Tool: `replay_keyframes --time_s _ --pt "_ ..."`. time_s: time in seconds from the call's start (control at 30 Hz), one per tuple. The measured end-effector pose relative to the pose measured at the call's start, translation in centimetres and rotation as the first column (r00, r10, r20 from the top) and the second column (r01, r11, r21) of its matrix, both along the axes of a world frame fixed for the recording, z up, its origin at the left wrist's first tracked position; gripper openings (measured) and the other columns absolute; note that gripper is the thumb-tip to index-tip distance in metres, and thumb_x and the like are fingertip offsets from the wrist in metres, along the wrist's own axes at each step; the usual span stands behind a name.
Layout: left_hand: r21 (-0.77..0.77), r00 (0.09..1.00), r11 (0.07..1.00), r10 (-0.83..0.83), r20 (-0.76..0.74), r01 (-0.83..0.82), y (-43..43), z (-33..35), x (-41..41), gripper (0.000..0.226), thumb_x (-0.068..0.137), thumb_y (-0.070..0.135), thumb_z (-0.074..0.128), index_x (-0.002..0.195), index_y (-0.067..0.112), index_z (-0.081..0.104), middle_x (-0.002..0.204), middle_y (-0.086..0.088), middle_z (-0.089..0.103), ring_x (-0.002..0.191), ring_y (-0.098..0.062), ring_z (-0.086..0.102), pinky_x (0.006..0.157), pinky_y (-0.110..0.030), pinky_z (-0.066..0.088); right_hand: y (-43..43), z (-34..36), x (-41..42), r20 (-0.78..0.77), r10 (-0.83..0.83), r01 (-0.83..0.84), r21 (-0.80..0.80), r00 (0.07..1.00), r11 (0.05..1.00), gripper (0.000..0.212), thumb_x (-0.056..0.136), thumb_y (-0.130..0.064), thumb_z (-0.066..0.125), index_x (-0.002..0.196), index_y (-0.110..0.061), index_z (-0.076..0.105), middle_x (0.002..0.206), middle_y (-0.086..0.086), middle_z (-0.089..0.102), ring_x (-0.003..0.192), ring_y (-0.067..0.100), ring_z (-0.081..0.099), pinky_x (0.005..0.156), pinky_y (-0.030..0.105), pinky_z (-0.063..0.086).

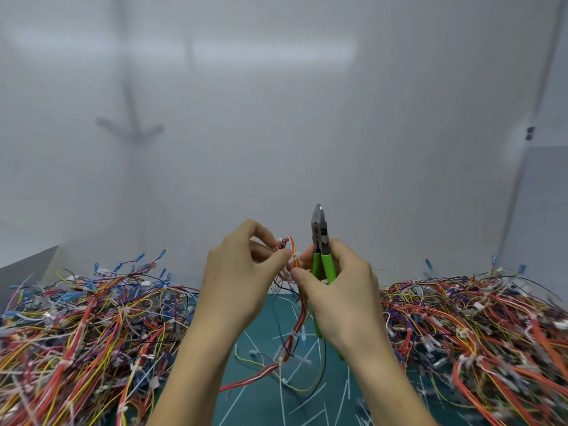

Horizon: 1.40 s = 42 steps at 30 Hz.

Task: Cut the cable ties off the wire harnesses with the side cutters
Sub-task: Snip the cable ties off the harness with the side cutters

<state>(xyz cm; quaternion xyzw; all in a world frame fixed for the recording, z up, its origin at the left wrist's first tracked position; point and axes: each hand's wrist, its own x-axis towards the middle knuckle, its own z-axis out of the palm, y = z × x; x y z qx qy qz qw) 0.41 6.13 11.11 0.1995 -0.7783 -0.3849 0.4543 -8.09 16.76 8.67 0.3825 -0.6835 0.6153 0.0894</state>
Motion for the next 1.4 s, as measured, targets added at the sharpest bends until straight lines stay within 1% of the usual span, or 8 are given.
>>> replay_keyframes --time_s 0.17,0.37,0.67,0.73,0.87,1.03,1.2,1.4 --pt "0.066 0.991 0.989 -0.13 0.013 0.129 0.0 0.1 0.2 0.016 0.084 0.033 0.072 0.076 0.021 0.065 0.07 0.002 0.075 0.075 -0.017 0.072 0.082 -0.047 0.058 0.0 -0.1 0.1 -0.023 0.022 -0.021 0.019 1.0 1.0 0.019 0.083 -0.02 0.077 0.079 -0.029 0.061 0.07 -0.018 0.064 0.063 0.006 0.056 0.057 0.018 0.046" --pt "0.005 0.996 0.999 -0.037 0.085 0.036 0.1 0.2 0.4 0.021 0.084 0.04 0.069 0.07 0.026 0.076 0.066 0.008 0.073 0.073 -0.007 0.071 0.078 -0.04 0.059 0.0 -0.2 0.2 -0.034 0.028 -0.028 0.012 0.999 1.0 0.017 0.087 -0.021 0.074 0.082 -0.028 0.06 0.07 -0.013 0.063 0.061 0.005 0.056 0.054 0.016 0.046" --pt "-0.19 0.949 0.962 0.237 0.21 -0.198 1.4 0.0 -0.1 0.031 0.092 0.045 0.055 0.081 0.02 0.068 0.074 0.002 0.072 0.079 -0.022 0.07 0.079 -0.041 0.054 -0.5 -0.6 0.7 -0.035 -0.011 0.012 0.021 0.999 1.0 0.015 0.085 -0.025 0.075 0.082 -0.028 0.061 0.068 -0.011 0.064 0.062 0.01 0.054 0.057 0.026 0.046" --pt "-0.16 0.955 0.979 0.162 0.25 -0.124 1.2 -0.3 -0.3 0.036 0.095 0.041 0.052 0.078 0.017 0.071 0.071 -0.002 0.072 0.078 -0.024 0.07 0.078 -0.04 0.055 -0.5 -0.6 0.7 -0.027 -0.014 0.015 0.02 1.0 1.0 0.013 0.086 -0.025 0.074 0.082 -0.027 0.061 0.07 -0.012 0.064 0.064 0.011 0.055 0.059 0.031 0.048" --pt "0.191 0.992 0.975 -0.12 0.048 0.109 0.7 -0.6 -0.7 0.024 0.093 0.031 0.063 0.078 0.018 0.077 0.076 -0.003 0.076 0.075 -0.017 0.074 0.073 -0.035 0.057 -0.2 -0.3 0.6 -0.02 -0.002 0.002 -0.005 1.0 1.0 0.013 0.086 -0.022 0.073 0.082 -0.026 0.062 0.073 -0.01 0.067 0.067 0.012 0.06 0.061 0.03 0.051" --pt "0.494 0.935 0.801 -0.227 -0.273 0.339 0.3 -0.4 -0.5 0.016 0.09 0.017 0.068 0.079 0.01 0.077 0.083 -0.008 0.077 0.077 -0.017 0.075 0.075 -0.03 0.062 0.1 0.1 0.4 -0.056 0.016 -0.017 -0.011 0.998 1.0 0.019 0.091 -0.043 0.065 0.081 -0.027 0.061 0.071 -0.007 0.066 0.063 0.01 0.058 0.056 0.024 0.046" --pt "0.512 0.897 0.759 -0.214 -0.386 0.402 -0.2 0.0 0.0 0.015 0.091 0.012 0.064 0.087 0.003 0.075 0.086 -0.009 0.077 0.077 -0.016 0.075 0.06 -0.019 0.056 0.6 0.5 0.2 -0.126 0.04 -0.023 0.135 0.991 0.991 0.042 0.088 -0.064 0.036 0.076 -0.029 0.057 0.068 -0.003 0.063 0.072 0.01 0.057 0.064 0.025 0.042" --pt "0.463 0.897 0.801 -0.196 -0.397 0.38 0.0 -0.1 -0.2 0.015 0.092 0.01 0.063 0.088 0.003 0.075 0.084 -0.011 0.077 0.074 -0.016 0.072 0.072 -0.027 0.061 0.5 0.3 0.1 -0.219 0.066 0.011 0.333 0.973 0.943 0.043 0.097 -0.056 0.04 0.069 -0.026 0.049 0.055 -0.006 0.046 0.057 0.011 0.042 0.056 0.026 0.032"
